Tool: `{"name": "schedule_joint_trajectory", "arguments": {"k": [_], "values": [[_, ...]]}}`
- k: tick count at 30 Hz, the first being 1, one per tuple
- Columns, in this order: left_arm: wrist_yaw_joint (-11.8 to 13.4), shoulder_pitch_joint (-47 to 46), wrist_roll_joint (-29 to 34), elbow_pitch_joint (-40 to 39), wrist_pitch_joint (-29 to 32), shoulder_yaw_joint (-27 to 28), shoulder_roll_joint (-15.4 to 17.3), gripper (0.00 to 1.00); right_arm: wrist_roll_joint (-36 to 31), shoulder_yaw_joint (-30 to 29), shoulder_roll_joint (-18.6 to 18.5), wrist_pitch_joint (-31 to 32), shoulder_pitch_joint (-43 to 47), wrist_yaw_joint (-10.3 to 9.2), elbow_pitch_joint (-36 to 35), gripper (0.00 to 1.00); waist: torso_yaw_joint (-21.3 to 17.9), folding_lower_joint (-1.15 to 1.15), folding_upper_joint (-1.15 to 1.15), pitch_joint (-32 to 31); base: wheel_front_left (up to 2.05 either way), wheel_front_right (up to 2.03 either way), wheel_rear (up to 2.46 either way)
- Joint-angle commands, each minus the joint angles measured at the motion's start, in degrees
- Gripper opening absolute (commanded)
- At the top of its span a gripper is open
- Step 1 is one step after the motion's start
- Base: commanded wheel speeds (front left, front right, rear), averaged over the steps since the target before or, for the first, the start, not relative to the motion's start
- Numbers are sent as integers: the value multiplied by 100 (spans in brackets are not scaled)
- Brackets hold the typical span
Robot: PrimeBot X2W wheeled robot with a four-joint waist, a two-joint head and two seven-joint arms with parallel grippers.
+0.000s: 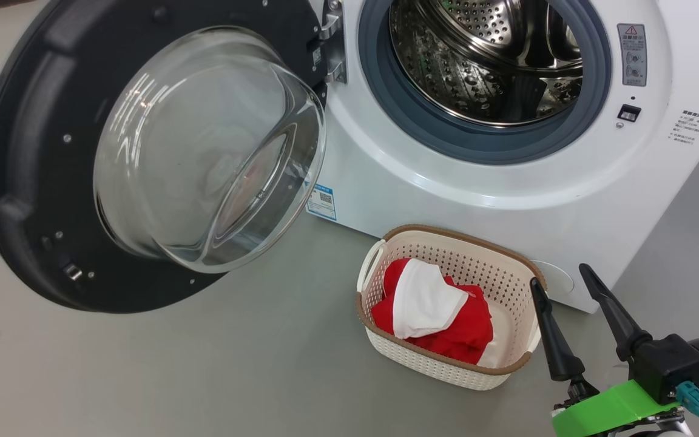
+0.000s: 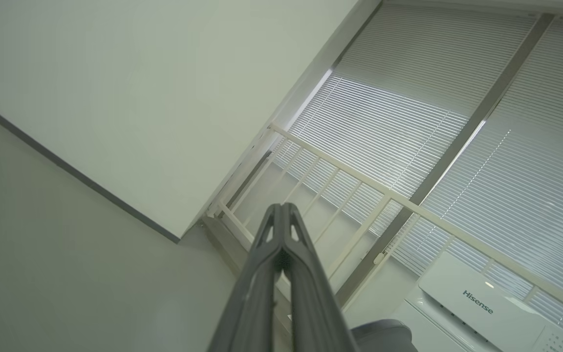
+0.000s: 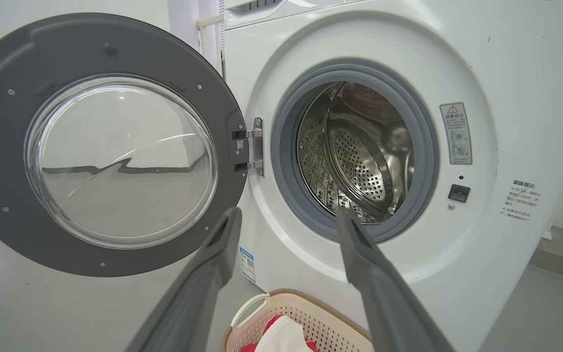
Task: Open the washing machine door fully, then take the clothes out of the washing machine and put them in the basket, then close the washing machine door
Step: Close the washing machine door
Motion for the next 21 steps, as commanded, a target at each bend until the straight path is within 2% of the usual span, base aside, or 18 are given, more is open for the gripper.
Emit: {"name": "schedule_joint_trajectory", "arguments": {"k": [1,3,8,12,16,21], "values": [[39,-342,-261,124,225,289,297,0,-53,115,-64,35,-156,36,-194,100,-27,0,0,21,0,0,0],[150,-747,-801,602,596,584,262,0,-66,101,-64,61,-131,36,-224,100,-37,0,0,19,0,0,0],[455,-1422,-1559,1705,1508,909,369,0,-81,101,-64,132,-109,36,-274,100,-68,0,0,-45,0,0,0],[599,-1710,-1840,2327,2258,881,492,0,-82,104,-64,162,-102,36,-309,100,-83,0,0,-85,0,0,0],[600,-1861,-2012,2716,2835,808,549,0,-96,133,-64,187,-95,36,-329,100,-112,0,0,-111,0,0,0],[562,-1855,-1984,3010,3125,660,597,0,-110,174,-64,197,-114,36,-332,100,-202,0,0,-110,0,0,0]]}}
